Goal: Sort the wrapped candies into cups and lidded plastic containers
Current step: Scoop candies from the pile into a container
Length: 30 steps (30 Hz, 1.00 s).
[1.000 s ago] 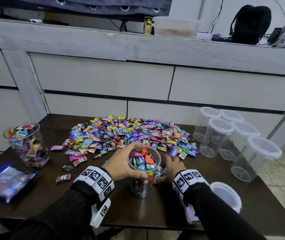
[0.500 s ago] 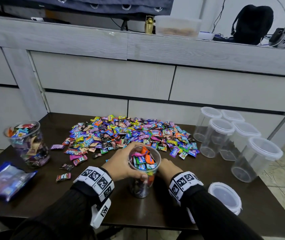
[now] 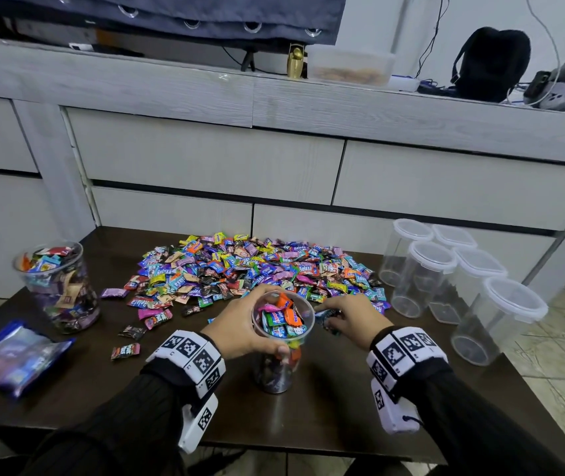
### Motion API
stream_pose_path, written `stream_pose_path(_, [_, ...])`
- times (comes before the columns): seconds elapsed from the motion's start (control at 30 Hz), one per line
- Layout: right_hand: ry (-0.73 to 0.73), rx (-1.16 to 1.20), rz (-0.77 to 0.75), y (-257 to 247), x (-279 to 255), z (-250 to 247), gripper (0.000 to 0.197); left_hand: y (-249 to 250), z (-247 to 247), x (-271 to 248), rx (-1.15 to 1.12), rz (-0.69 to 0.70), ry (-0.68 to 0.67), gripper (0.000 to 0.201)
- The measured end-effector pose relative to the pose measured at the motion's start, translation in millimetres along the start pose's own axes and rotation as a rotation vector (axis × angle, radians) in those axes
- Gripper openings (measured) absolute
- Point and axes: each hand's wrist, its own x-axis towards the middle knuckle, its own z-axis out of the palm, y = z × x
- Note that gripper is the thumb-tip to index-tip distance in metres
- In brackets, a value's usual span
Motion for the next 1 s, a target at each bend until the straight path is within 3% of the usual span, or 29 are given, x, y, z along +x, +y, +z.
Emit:
stream_pose_path(0.1, [0.112,0.034,-0.019,-7.8,-4.4,-11.9,0.026,-1.5,-0.2,0.3,-0.005,-0.005,-0.003,0.088])
stream_pose_path(0.2, [0.278,0.219,-0.087,-22.6,-7.0,-29.7,0.022,-1.7,-0.5,0.2,0.004,-0.005,-0.006,0.089])
stream_pose_path(0.27, [0.29,0.182,-0.122,-30.3,-5.4,-39.3,0.022,-1.3,-0.5,0.4,0.004,0.001,-0.002,0.09])
stream_pose_path(0.47, [0.019,-0.175,-0.002,-27.7,12.1,-35.5,0.029,-4.0,-0.8,1.8,0.009,0.007,-0.001,0.087])
stream_pose_path(0.67, [-0.079,-0.176,0.103,-15.5,20.2,-12.7,0.031,-8.8,-0.2,3.5,0.006,0.024,0.01,0.084])
stream_pose_path(0.87, [-0.24,-0.224,0.108,-12.7,18.5,23.4,0.031,-7.6,-1.1,3.3,0.021,0.028,-0.006,0.086])
stream_pose_path(1.0, [-0.197,-0.164,0.111,-8.9,17.3,25.3,0.034,-8.2,-1.8,4.1,0.048,0.019,-0.01,0.085])
